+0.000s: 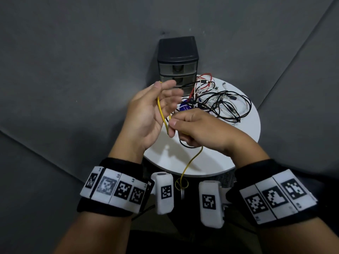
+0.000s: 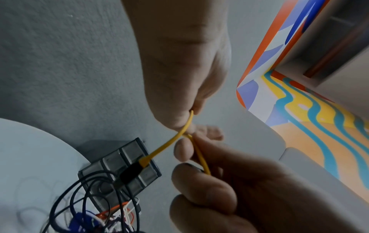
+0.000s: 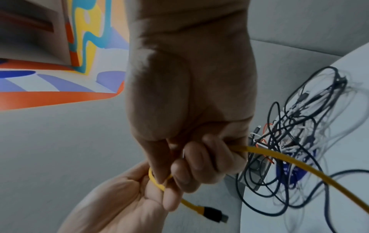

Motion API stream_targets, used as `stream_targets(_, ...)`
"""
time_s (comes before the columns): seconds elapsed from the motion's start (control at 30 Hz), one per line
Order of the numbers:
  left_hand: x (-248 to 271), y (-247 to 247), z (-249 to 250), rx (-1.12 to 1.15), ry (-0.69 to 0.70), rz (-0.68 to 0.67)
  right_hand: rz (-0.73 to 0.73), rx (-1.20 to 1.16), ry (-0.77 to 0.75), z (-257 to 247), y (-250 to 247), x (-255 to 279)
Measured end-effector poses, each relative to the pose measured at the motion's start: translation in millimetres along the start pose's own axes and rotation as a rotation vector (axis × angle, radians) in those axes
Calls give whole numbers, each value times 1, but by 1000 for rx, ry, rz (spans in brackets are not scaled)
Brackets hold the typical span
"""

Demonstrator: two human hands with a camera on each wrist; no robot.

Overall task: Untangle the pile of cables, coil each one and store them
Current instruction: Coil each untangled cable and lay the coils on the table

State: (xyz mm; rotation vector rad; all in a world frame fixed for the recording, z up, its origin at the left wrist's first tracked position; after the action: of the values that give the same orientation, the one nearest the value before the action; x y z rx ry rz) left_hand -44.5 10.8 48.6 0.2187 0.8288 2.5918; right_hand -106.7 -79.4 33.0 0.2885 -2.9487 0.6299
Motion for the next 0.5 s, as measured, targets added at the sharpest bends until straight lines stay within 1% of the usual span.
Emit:
stream_targets(0.07,0,2,-3,35,33,-6,-36,14,17,0,1,4)
stream_targets(0.1,0,3,-5,15,46,-6,-54,38,23,0,1,6)
stream_targets(0.17,-1,4,-11,-124,65,-17,-88,101,26,-1,1,11)
stream_targets(0.23,-1,7,-18,-348,65,-77,-76,124,3,-5,-8,16)
stream_targets(0.3,1,13,-24,-564,55,-187,5,89,-49,-12,-26,20)
stream_targets(0.33,2,16,-26,-629,41,-242,60,70,-84,-15,-36,21)
stream_targets(0.4,5,22,-26,-651,-1,-296,177,45,-141,-20,-56,25)
stream_targets(0.5,7,31,-23,-579,-82,-328,357,22,-196,-18,-78,29)
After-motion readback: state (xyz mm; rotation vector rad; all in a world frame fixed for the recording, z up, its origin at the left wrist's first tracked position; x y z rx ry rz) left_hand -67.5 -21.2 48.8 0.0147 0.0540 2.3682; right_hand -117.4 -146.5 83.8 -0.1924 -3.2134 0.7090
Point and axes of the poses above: each hand's wrist, its own x-axis away from the middle knuckle, its own y-axis out of the palm, z = x × y, the point moved 8 cm from there along -x, towards the middle knuckle, and after that the axes turned 3 degrees about x, right-handed, at the moved point
